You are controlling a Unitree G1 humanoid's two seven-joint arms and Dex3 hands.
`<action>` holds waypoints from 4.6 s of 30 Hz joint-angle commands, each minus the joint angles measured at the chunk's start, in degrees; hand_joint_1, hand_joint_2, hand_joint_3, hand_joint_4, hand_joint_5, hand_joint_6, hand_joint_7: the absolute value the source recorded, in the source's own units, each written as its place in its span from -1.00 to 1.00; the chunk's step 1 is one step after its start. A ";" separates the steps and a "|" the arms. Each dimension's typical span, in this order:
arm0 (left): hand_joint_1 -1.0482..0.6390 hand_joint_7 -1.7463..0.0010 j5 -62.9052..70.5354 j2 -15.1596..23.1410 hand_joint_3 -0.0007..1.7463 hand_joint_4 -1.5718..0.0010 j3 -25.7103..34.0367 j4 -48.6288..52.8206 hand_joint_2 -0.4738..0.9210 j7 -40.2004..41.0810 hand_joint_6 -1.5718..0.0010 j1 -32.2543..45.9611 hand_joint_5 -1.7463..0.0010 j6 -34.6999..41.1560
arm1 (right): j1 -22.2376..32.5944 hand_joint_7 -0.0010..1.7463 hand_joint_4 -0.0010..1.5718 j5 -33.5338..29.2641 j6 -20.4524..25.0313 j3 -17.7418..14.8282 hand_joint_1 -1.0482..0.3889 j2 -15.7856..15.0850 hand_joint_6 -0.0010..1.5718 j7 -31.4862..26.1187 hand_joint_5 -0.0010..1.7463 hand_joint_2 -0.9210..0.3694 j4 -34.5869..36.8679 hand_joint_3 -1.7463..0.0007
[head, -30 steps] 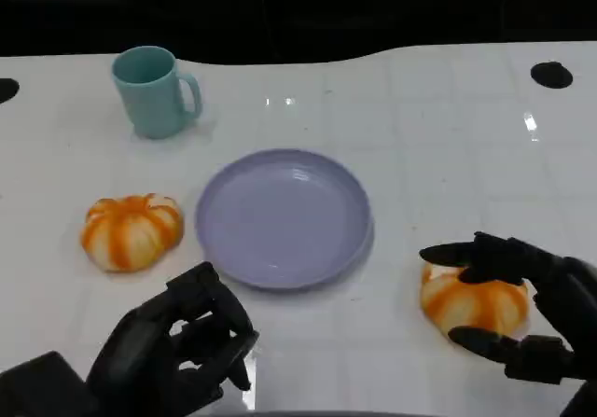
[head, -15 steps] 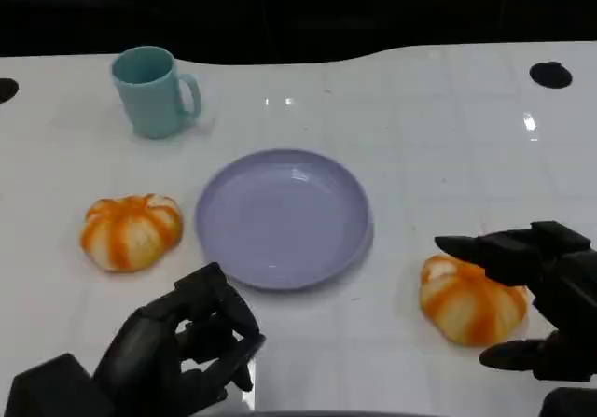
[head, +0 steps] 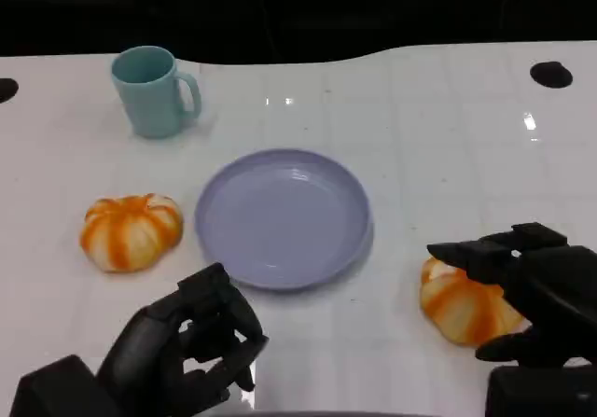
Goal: Grasp the bread from the table and place it into the plate.
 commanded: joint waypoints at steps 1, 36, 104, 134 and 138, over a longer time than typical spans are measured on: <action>-0.40 -0.96 0.60 0.26 -0.52 0.12 -0.05 0.17 1.00 0.76 0.40 0.09 -1.00 -1.11 | -3.19 -0.94 -0.91 -2.09 0.28 1.81 -0.07 -0.46 -0.56 -1.39 -0.40 -0.79 4.78 0.99; -0.42 -0.92 0.61 0.09 -0.53 0.14 -0.93 -2.85 1.00 1.64 0.39 1.62 -1.00 0.35 | -21.12 -0.81 -0.08 -1.96 7.83 10.98 -0.02 7.38 0.18 -6.29 -0.37 -1.00 34.79 0.83; -0.35 -0.95 -0.44 0.59 -0.50 0.17 -1.94 -5.31 1.00 1.53 0.44 4.57 -1.00 0.79 | -43.43 -0.05 0.07 8.10 -14.68 12.31 0.23 24.22 0.07 -29.34 1.00 -0.24 59.23 -0.17; -0.39 -0.98 0.92 0.50 -0.51 0.18 -2.13 -5.36 1.00 2.32 0.44 3.88 -1.00 1.01 | -30.55 -0.88 -0.80 12.77 -14.61 11.34 -0.27 14.55 -0.44 -14.94 -0.21 -1.00 34.64 0.74; -0.39 -0.97 0.92 0.52 -0.50 0.17 -2.11 -5.16 1.00 2.22 0.43 3.76 -1.00 0.82 | -24.25 -0.86 -0.67 20.10 -17.20 8.02 -0.23 13.97 -0.37 -12.29 -0.14 -1.00 28.58 0.77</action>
